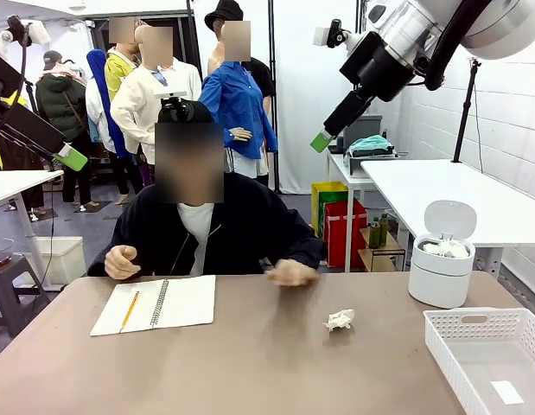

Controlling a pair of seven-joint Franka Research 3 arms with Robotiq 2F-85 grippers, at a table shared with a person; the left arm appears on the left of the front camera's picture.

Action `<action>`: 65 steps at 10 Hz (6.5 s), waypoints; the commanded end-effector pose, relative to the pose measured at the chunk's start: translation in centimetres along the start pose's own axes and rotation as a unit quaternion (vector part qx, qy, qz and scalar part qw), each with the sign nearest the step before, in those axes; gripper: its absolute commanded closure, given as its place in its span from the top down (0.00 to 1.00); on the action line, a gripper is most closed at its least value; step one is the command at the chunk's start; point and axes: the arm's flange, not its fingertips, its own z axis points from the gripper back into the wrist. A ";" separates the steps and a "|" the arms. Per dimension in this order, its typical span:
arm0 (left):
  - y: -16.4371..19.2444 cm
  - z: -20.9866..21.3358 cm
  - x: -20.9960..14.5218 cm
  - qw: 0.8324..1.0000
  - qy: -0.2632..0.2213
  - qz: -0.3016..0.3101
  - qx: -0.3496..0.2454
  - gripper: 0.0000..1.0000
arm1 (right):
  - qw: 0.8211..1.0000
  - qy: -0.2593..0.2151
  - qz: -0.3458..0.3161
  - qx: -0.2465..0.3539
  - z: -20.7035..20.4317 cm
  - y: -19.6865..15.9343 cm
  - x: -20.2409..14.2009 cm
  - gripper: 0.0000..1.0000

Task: Sort the paper based on its condition.
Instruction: If a person hands you a paper, place it in the Organizing basket , and if it's crumpled, put it in the Trash can.

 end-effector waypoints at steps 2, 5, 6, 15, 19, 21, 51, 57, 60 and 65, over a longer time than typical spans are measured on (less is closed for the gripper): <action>0.0 0.1 0.0 1.000 0.000 0.001 0.002 1.00 | 1.000 -0.002 -0.004 0.001 0.0 0.1 0.0 1.00; 0.0 0.1 0.0 1.000 0.000 0.001 0.002 1.00 | 1.000 -0.002 -0.004 0.001 0.0 0.1 0.0 1.00; 0.0 0.1 0.0 1.000 0.000 0.001 0.002 1.00 | 1.000 -0.002 -0.004 0.001 0.0 0.1 0.0 1.00; 0.0 0.1 0.0 1.000 0.000 0.001 0.002 1.00 | 0.996 0.061 -0.051 0.033 -1.8 -1.8 -0.3 1.00; 0.0 0.1 0.0 1.000 0.000 0.001 0.002 1.00 | 0.990 0.100 -0.084 0.051 -3.4 -3.1 -0.8 1.00; 0.0 0.1 0.0 1.000 0.000 0.001 0.002 1.00 | 0.986 0.120 -0.106 0.053 -4.8 -4.4 -1.3 1.00; 0.0 0.1 0.0 1.000 0.000 0.001 0.002 1.00 | 0.985 0.120 -0.110 0.057 -6.4 -5.3 -2.4 1.00; 0.0 0.1 0.0 1.000 0.000 0.001 0.002 1.00 | 0.967 0.170 -0.170 0.083 -9.9 -7.4 -3.3 1.00; 0.0 0.1 0.0 1.000 0.000 0.001 0.002 1.00 | 0.928 0.268 -0.238 0.098 -17.8 -8.6 -6.3 1.00; 0.0 0.1 0.0 1.000 0.000 0.001 0.002 1.00 | 0.927 0.314 -0.185 -0.088 -23.2 -4.6 -12.9 1.00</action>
